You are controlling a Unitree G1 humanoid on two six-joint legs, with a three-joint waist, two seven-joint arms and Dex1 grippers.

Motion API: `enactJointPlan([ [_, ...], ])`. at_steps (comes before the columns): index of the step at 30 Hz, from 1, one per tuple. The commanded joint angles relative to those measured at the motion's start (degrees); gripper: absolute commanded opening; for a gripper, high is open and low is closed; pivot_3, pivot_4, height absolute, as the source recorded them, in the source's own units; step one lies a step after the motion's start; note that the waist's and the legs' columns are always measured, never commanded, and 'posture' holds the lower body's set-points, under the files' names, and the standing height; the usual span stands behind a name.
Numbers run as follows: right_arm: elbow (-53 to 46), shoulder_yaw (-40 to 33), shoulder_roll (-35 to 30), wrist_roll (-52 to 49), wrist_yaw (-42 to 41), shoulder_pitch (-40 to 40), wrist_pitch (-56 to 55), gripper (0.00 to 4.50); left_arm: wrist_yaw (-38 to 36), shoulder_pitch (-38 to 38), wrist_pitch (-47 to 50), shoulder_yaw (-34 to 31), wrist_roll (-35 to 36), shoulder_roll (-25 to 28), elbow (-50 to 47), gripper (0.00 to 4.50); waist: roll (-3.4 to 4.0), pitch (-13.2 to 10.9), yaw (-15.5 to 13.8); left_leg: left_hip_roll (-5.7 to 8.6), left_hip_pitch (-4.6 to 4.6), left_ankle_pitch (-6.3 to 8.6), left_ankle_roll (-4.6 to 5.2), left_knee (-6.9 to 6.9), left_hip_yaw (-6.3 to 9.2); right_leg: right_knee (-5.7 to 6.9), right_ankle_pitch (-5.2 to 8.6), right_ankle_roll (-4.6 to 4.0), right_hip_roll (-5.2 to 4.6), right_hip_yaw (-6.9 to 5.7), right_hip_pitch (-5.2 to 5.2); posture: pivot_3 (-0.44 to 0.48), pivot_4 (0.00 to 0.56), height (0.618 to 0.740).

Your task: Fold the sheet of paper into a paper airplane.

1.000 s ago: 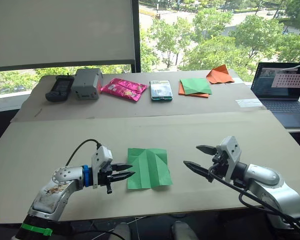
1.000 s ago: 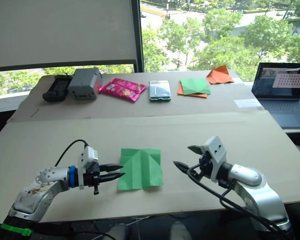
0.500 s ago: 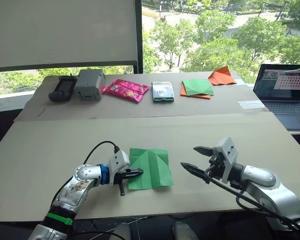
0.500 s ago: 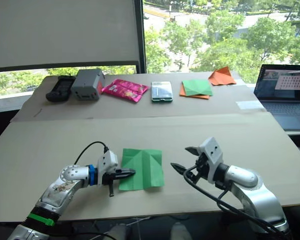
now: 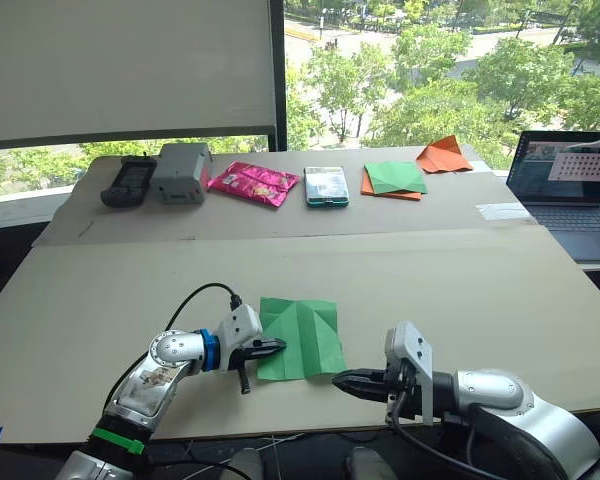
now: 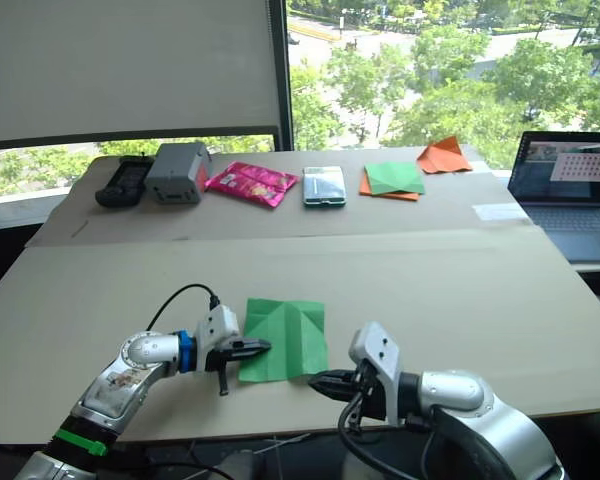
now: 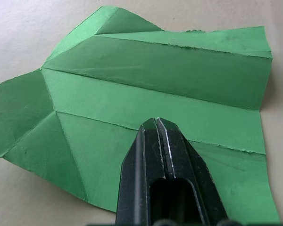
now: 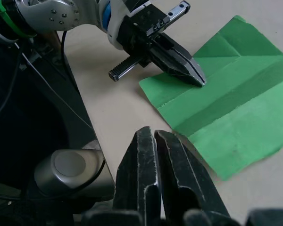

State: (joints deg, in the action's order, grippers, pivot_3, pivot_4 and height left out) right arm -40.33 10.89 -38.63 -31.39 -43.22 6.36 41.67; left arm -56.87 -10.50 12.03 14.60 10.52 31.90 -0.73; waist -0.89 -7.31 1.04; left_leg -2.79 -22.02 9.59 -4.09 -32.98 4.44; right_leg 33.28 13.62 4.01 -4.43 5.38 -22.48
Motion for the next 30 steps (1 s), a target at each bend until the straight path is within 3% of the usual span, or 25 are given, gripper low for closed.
enactJointPlan([
  [1, -0.63, 2.50, 1.30, 2.07, 2.37, 0.93, -0.70, 0.08, -0.85, 1.52, 2.43, 2.00, -2.01, 1.39, 1.45, 0.00, -0.03, 0.01, -0.01, 0.00, -0.01, 0.00, 0.00, 0.00, 0.00, -0.01, 0.00, 0.00, 0.00, 0.00, -0.01, 0.000, 0.150, 0.732],
  [16, 9.60, 4.60, 11.51, 12.55, 13.66, 4.07, -8.25, 0.08, -2.37, -0.42, 2.40, 2.18, -2.07, 1.84, 3.36, 0.00, 0.00, 0.13, 0.01, -0.02, -0.03, 0.01, -0.01, 0.03, -0.01, -0.02, 0.01, 0.00, 0.00, -0.03, -0.09, 0.000, 0.150, 0.732],
  [26, 11.87, -0.84, 19.58, 11.98, 18.54, 5.86, -15.50, 0.08, -3.03, -1.66, 2.02, 2.83, -2.34, 1.54, 4.02, 0.00, 0.00, 0.20, -0.01, -0.03, -0.04, 0.02, -0.03, 0.02, 0.01, -0.03, 0.01, -0.01, 0.00, -0.04, -0.10, 0.000, 0.150, 0.732],
  [30, 12.78, 1.05, 24.06, 11.14, 18.31, 2.10, -15.00, 0.08, -2.75, -1.66, 2.28, 2.65, -2.26, 1.48, 3.63, 0.00, 0.12, 0.23, 0.09, -0.04, -0.05, 0.02, -0.02, 0.04, 0.01, -0.02, 0.01, -0.01, 0.00, -0.04, -0.12, 0.000, 0.150, 0.732],
])
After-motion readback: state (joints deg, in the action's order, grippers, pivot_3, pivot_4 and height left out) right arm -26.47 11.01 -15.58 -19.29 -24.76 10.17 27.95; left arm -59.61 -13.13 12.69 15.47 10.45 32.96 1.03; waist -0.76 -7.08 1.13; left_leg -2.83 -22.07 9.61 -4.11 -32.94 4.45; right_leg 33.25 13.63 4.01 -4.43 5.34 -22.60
